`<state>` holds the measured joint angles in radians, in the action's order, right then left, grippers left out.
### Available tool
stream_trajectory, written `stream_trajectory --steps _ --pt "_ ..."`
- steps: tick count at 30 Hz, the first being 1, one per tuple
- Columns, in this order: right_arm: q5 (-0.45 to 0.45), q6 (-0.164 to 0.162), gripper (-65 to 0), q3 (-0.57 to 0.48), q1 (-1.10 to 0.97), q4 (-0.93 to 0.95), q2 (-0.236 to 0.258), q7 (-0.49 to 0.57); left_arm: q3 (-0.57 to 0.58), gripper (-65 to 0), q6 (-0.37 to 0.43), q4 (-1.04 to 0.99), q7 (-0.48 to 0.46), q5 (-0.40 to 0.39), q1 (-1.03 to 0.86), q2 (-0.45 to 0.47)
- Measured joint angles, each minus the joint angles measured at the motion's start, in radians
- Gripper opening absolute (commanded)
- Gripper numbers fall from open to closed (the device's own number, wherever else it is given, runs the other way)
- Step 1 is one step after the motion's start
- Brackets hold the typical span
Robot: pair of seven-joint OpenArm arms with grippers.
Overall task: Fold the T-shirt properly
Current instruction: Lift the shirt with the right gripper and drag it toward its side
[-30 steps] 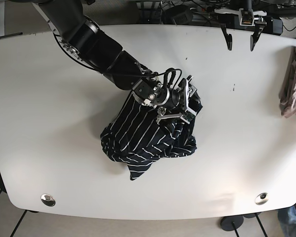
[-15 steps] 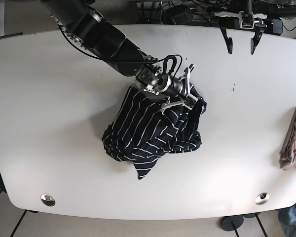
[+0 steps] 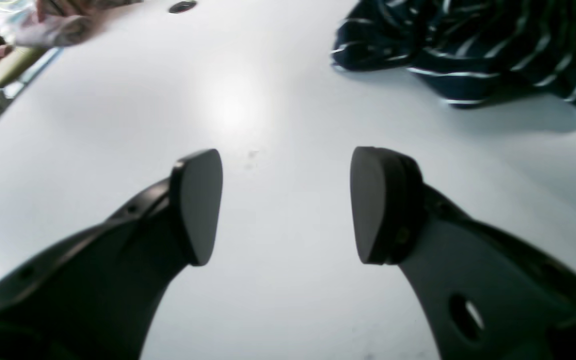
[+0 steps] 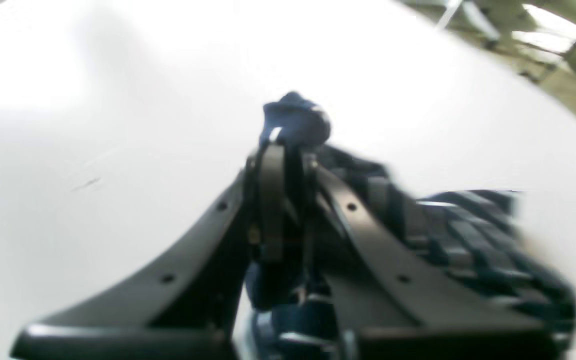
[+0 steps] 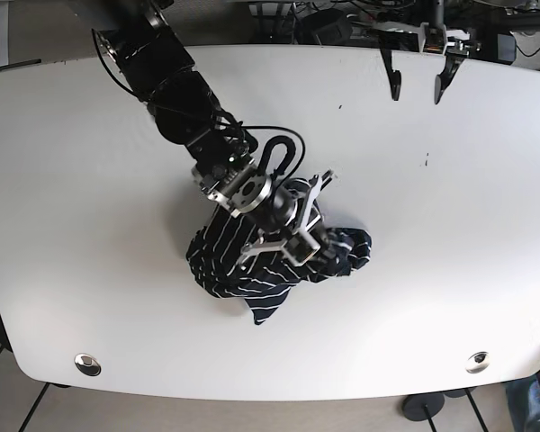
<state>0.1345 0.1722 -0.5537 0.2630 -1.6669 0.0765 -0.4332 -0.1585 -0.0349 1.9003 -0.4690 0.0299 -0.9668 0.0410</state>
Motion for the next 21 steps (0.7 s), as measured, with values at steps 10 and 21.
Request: stream_trajectory --steps 10,21 --pt "-0.001 0.148 -63.3 0.277 0.341 -0.137 -0.007 -0.222 0.132 -16.0 0.008 0.003 0.107 0.001 0.145 0.013" --pt "0.001 0.192 -63.3 0.327 0.669 -0.146 -0.01 -0.329 0.205 -15.7 0.009 -0.001 0.319 0.0 0.322 0.053"
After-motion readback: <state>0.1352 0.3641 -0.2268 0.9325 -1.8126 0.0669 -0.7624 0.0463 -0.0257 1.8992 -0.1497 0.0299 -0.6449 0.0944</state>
